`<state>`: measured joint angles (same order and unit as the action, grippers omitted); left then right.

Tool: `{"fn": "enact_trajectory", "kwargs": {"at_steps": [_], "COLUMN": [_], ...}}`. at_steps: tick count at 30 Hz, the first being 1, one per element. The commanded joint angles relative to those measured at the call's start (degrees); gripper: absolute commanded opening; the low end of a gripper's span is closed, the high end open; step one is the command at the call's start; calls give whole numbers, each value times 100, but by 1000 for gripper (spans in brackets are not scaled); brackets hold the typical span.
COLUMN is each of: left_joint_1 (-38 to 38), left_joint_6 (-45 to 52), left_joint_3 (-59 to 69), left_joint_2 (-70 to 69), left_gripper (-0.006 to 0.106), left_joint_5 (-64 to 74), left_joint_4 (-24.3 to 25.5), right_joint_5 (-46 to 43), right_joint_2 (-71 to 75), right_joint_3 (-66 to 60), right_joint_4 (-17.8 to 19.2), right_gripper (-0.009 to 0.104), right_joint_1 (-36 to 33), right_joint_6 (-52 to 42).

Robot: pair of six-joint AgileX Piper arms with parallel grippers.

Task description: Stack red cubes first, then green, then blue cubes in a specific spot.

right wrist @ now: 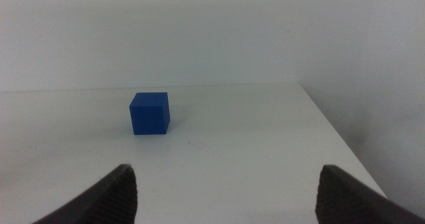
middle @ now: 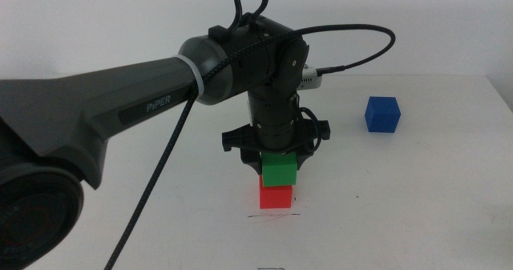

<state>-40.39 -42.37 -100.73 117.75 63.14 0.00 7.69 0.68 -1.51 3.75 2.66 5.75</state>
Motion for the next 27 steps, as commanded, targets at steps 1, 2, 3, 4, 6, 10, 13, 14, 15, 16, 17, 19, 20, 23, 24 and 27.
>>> {"fn": "enact_trajectory", "kwargs": {"at_steps": [1,2,3,4,6,10,13,14,15,16,17,19,20,23,24,27], "left_joint_1": [-18,-18,-18,-18,-18,-18,-18,-18,-18,-18,-18,-18,-18,-18,-18,-18], "left_joint_6": [-95,-95,-95,-95,-101,-114,-114,-114,-114,-109,-97,-74,-74,-79,-72,116], "left_joint_3": [-195,-195,-195,-195,-195,-195,-195,-195,-195,-195,-195,-195,-195,-195,-195,-195], "left_joint_2": [-314,-309,-309,-302,-302,-297,-254,-232,-203,-177,-152,-113,-107,-108,-108,-144], "left_gripper": [9,9,9,9,9,9,9,9,9,9,9,9,9,10,20,85], "left_joint_5": [-90,-67,-60,-40,-1,77,44,39,33,33,33,33,33,29,34,39], "left_joint_4": [-44,-44,-44,-44,-44,0,0,0,-45,-58,-64,-83,-83,-88,-101,0], "right_joint_5": [-427,-427,-427,-427,-427,-427,-427,-427,-427,-427,-427,-427,-427,-427,-427,-427], "right_joint_2": [87,87,87,87,87,87,87,87,87,87,87,87,87,87,87,87], "right_joint_3": [55,55,55,55,55,55,55,55,55,55,55,55,55,55,55,55], "right_joint_4": [46,46,46,46,46,46,46,46,46,46,46,46,46,46,46,46], "right_gripper": [90,90,90,90,90,90,90,90,90,90,90,90,90,90,90,90], "right_joint_1": [42,42,42,42,42,42,42,42,42,42,42,42,42,42,42,42], "right_joint_6": [-75,-75,-75,-75,-75,-75,-75,-75,-75,-75,-75,-75,-75,-75,-75,-75]}}
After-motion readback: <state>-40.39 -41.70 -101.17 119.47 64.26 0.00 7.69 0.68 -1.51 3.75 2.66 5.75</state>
